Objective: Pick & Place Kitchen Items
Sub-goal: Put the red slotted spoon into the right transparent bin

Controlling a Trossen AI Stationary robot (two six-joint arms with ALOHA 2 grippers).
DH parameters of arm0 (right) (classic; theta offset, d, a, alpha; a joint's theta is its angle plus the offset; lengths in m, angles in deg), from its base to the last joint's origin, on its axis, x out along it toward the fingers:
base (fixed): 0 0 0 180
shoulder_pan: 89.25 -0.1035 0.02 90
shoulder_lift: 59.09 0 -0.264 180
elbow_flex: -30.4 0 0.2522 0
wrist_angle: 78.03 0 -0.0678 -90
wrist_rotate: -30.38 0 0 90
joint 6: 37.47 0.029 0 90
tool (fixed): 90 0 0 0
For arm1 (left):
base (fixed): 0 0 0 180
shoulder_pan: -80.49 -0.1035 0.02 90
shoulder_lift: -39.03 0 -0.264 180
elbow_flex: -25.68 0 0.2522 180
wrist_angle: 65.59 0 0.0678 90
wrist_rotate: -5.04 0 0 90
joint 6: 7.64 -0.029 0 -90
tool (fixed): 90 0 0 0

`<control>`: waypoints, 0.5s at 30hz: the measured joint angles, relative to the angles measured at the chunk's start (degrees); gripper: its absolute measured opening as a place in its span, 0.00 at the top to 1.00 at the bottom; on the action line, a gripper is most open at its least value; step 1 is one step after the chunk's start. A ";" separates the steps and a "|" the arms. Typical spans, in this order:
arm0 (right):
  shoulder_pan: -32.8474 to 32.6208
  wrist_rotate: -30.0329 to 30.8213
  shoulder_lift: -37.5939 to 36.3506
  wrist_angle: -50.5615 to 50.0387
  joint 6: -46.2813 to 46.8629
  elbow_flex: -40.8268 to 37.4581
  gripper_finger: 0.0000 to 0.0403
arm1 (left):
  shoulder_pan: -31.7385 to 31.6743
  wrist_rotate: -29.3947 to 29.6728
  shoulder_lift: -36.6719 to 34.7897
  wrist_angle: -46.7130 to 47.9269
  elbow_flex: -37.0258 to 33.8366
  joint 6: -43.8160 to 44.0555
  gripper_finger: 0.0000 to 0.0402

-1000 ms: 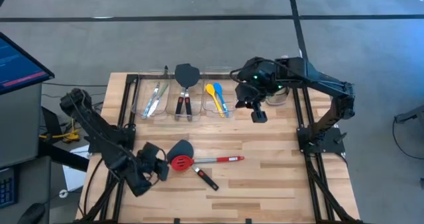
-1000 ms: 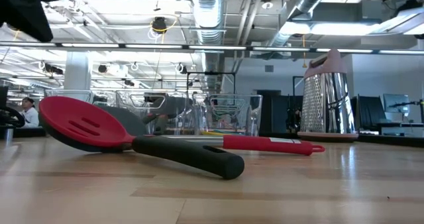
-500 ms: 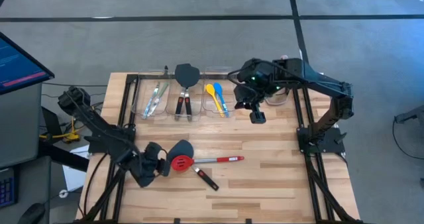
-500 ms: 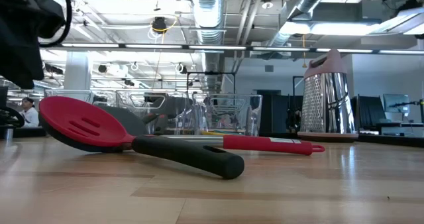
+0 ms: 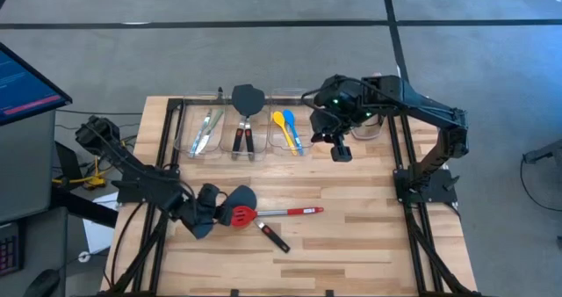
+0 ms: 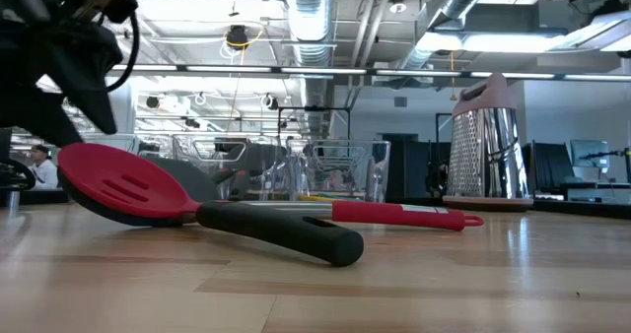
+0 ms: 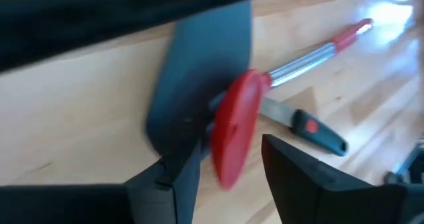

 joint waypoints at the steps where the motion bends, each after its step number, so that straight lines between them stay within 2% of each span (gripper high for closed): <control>1: 0.23 0.00 0.00 0.00 -0.07 0.00 1.00 | -0.35 -0.01 0.00 -0.98 -0.03 -0.72 0.63; 5: 1.02 0.00 0.00 0.02 -0.09 0.00 1.00 | -1.39 -0.02 0.00 -3.73 -0.03 -4.37 0.65; 15: 1.60 0.00 0.00 0.03 -0.07 0.00 1.00 | -2.64 -2.62 2.13 -3.61 -0.07 -4.79 0.70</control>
